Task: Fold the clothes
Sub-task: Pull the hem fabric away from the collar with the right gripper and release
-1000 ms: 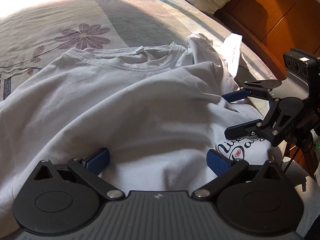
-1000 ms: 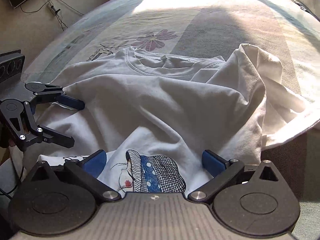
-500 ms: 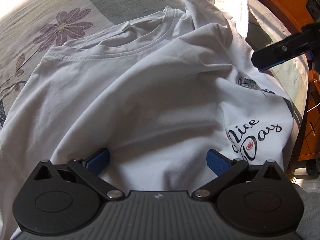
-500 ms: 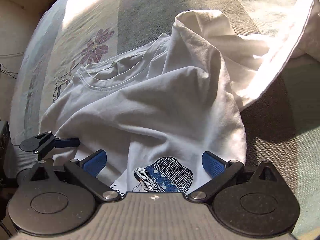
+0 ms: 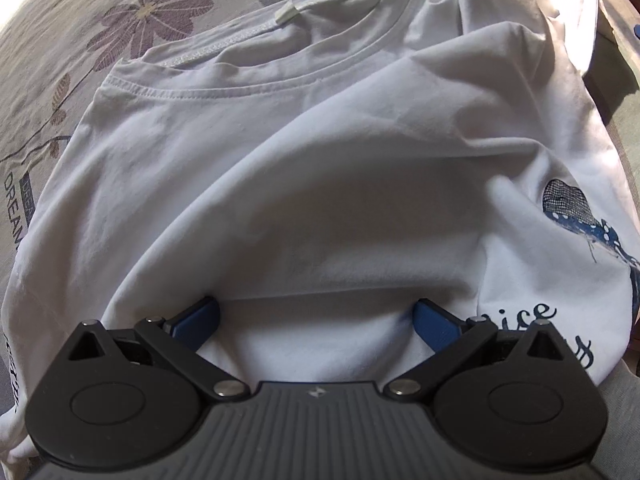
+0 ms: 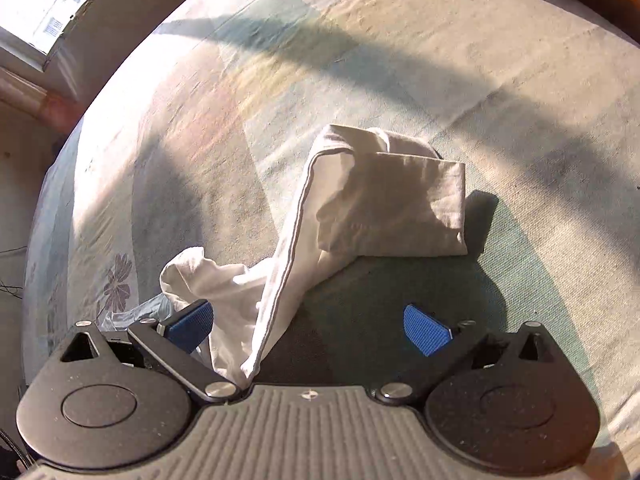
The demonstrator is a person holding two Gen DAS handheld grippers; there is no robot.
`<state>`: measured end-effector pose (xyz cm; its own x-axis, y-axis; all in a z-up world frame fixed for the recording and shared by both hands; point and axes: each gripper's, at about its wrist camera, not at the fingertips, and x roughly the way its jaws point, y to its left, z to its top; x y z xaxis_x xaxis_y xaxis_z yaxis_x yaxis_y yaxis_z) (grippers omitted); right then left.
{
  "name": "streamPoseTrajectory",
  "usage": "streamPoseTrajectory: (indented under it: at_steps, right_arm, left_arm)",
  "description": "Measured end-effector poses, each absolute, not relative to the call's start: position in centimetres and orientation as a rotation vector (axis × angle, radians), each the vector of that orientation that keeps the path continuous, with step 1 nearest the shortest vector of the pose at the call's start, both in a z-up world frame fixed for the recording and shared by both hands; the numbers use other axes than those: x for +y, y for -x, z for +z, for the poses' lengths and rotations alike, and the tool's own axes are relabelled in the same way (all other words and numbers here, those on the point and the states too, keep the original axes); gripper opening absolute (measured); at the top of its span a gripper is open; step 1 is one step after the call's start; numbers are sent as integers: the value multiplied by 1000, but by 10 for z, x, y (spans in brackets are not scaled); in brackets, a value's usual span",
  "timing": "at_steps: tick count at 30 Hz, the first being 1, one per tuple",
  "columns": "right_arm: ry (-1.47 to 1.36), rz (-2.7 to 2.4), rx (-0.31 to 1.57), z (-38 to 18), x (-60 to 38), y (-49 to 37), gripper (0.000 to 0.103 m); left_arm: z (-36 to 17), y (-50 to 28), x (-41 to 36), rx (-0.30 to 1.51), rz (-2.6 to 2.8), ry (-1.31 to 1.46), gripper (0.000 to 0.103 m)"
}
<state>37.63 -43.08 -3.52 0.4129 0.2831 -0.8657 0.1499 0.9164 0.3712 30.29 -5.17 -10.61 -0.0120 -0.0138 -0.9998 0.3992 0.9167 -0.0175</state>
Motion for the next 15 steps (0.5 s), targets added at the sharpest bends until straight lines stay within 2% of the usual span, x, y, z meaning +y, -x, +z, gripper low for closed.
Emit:
streamPoseTrajectory:
  at_steps: [2, 6, 11, 15]
  right_arm:
    - [-348, 90, 1135, -37, -443, -396, 103]
    - [-474, 224, 1154, -51, -451, -412, 103]
    - [-523, 406, 1079, -47, -402, -409, 103]
    - [-392, 423, 1019, -47, -361, -418, 103]
  left_arm:
    - [-106, -302, -50, 1551, -336, -308, 103]
    - [-105, -300, -45, 1537, -340, -301, 103]
    - [-105, -295, -41, 1518, -319, -309, 103]
    - [-104, -292, -36, 1504, -325, -305, 103]
